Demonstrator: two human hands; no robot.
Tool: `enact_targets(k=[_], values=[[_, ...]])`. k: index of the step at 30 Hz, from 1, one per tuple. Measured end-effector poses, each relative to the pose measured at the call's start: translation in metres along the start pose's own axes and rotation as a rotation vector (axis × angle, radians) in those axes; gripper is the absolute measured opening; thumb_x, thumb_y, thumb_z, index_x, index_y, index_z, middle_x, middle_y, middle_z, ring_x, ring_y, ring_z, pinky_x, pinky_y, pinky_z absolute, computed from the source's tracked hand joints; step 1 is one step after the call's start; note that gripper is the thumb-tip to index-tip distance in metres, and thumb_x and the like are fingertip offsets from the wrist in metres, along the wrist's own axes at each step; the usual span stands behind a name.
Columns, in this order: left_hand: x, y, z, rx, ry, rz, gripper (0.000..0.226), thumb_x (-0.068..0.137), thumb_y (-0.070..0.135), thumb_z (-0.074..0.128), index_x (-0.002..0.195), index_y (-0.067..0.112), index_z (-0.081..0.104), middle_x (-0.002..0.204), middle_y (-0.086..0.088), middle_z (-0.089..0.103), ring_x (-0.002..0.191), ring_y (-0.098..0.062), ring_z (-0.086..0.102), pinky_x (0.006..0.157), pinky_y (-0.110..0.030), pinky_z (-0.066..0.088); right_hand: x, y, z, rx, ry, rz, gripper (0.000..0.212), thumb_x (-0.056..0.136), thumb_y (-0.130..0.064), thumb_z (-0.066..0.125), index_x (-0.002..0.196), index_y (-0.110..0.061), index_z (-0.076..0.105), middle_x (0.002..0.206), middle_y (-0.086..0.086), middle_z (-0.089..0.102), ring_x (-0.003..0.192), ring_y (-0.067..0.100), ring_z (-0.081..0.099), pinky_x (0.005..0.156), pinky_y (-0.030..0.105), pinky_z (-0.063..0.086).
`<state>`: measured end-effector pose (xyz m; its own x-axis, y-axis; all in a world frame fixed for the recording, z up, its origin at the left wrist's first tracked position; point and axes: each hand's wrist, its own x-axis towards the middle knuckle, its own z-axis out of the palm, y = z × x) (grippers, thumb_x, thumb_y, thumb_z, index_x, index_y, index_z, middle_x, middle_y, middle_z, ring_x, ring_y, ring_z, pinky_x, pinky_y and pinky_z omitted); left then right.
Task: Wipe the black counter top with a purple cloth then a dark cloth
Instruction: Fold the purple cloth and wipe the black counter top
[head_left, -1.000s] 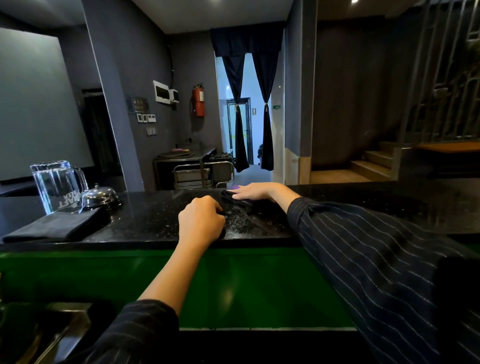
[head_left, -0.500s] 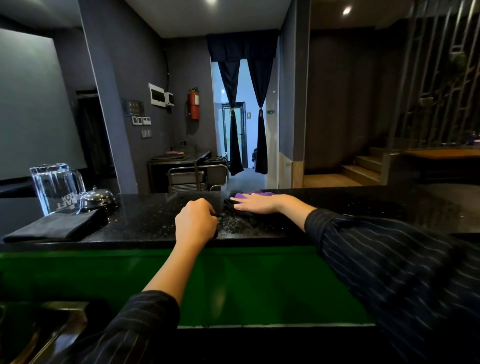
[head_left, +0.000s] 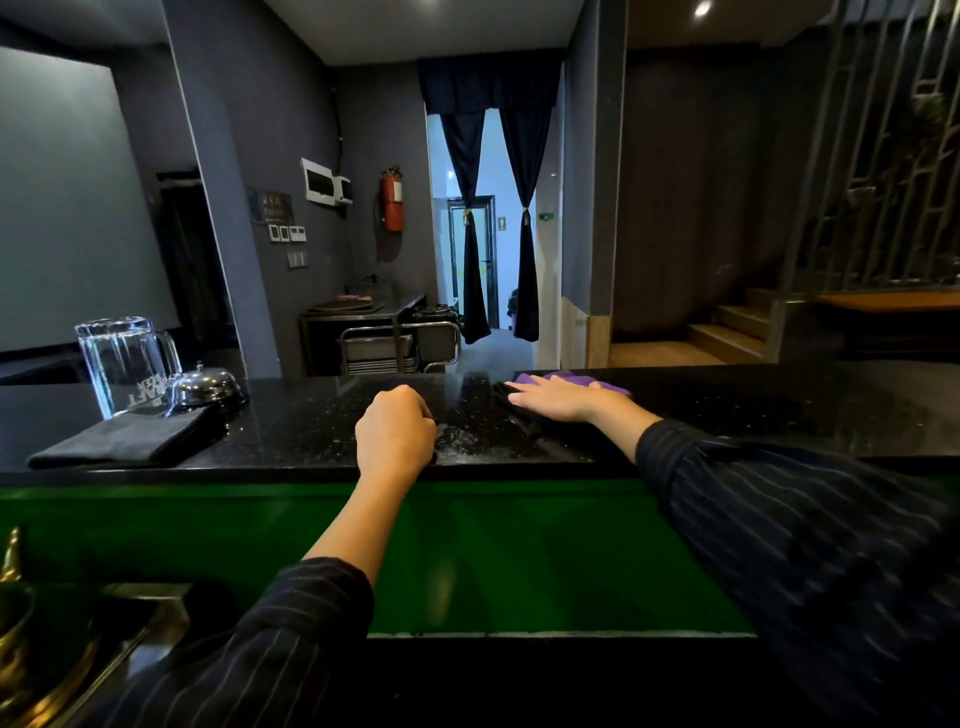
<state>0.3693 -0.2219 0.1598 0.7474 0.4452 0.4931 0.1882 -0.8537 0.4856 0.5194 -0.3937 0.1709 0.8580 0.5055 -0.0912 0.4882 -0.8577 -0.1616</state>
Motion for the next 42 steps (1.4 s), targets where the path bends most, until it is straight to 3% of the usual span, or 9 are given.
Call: enact_targets(k=[3,7,10,15,20,29,35,42], values=[[0.001,0.001,0.0,0.007,0.005,0.0,0.029,0.08,0.003,0.05,0.089,0.013,0.075,0.09,-0.012,0.072,0.079,-0.033,0.065,0.07,-0.037,0.054,0.006,-0.033,0.004,-0.039,0.026,0.05,0.061,0.093,-0.071,0.014,0.15,-0.05,0.007,0.164,-0.004,-0.002,0.15,0.03,-0.002,0.111,0.071,-0.005],[-0.003,0.003,-0.004,-0.001,0.015,-0.016,0.028,0.078,0.005,0.051,0.089,0.014,0.076,0.09,-0.014,0.071,0.082,-0.035,0.065,0.072,-0.037,0.053,-0.002,-0.081,0.016,-0.059,0.022,-0.114,0.057,0.096,-0.067,0.015,0.15,-0.05,0.009,0.164,-0.002,0.0,0.15,0.031,0.0,0.109,0.071,-0.005],[-0.007,0.004,-0.008,-0.027,0.012,-0.041,0.03,0.078,0.004,0.05,0.09,0.013,0.076,0.093,-0.016,0.07,0.084,-0.036,0.064,0.073,-0.037,0.051,-0.012,-0.074,0.022,-0.046,0.022,-0.211,0.055,0.097,-0.063,0.017,0.15,-0.048,0.012,0.164,-0.005,0.006,0.151,0.028,0.004,0.111,0.07,0.0],[-0.014,0.002,-0.006,-0.052,0.05,-0.076,0.03,0.081,0.002,0.05,0.089,0.014,0.077,0.092,-0.014,0.072,0.082,-0.035,0.065,0.068,-0.035,0.05,-0.019,-0.019,0.009,0.034,0.04,-0.054,0.056,0.097,-0.062,0.018,0.151,-0.046,0.014,0.164,-0.008,0.003,0.151,0.026,0.0,0.113,0.068,-0.003],[-0.014,0.004,-0.003,-0.029,0.084,-0.08,0.028,0.08,0.002,0.05,0.078,0.013,0.076,0.082,-0.012,0.072,0.073,-0.033,0.064,0.061,-0.033,0.047,-0.009,-0.041,0.01,-0.013,0.063,0.108,0.061,0.094,-0.068,0.013,0.151,-0.047,0.01,0.164,-0.004,-0.001,0.15,0.031,-0.001,0.111,0.071,-0.006],[-0.013,0.001,-0.006,-0.009,0.064,-0.061,0.031,0.079,0.009,0.05,0.092,0.02,0.076,0.096,-0.013,0.072,0.09,-0.035,0.065,0.077,-0.036,0.049,-0.033,-0.087,0.022,-0.006,0.052,-0.048,0.056,0.096,-0.065,0.016,0.15,-0.05,0.012,0.164,-0.006,0.002,0.151,0.028,0.001,0.111,0.07,-0.004],[-0.018,0.0,-0.014,-0.027,-0.035,-0.057,0.038,0.08,0.008,0.047,0.098,0.026,0.075,0.107,-0.009,0.07,0.096,-0.033,0.063,0.082,-0.035,0.049,-0.074,-0.043,0.013,0.019,0.039,-0.044,0.056,0.099,-0.061,0.017,0.152,-0.045,0.011,0.164,-0.006,0.002,0.151,0.026,0.0,0.115,0.065,-0.002],[-0.02,-0.008,-0.017,-0.011,-0.102,-0.039,0.041,0.083,0.011,0.042,0.104,0.03,0.071,0.109,-0.006,0.07,0.094,-0.03,0.063,0.079,-0.035,0.052,-0.119,0.053,0.0,0.071,0.069,0.18,0.058,0.098,-0.063,0.019,0.152,-0.044,0.011,0.164,-0.01,0.002,0.151,0.02,0.0,0.116,0.058,-0.005]])
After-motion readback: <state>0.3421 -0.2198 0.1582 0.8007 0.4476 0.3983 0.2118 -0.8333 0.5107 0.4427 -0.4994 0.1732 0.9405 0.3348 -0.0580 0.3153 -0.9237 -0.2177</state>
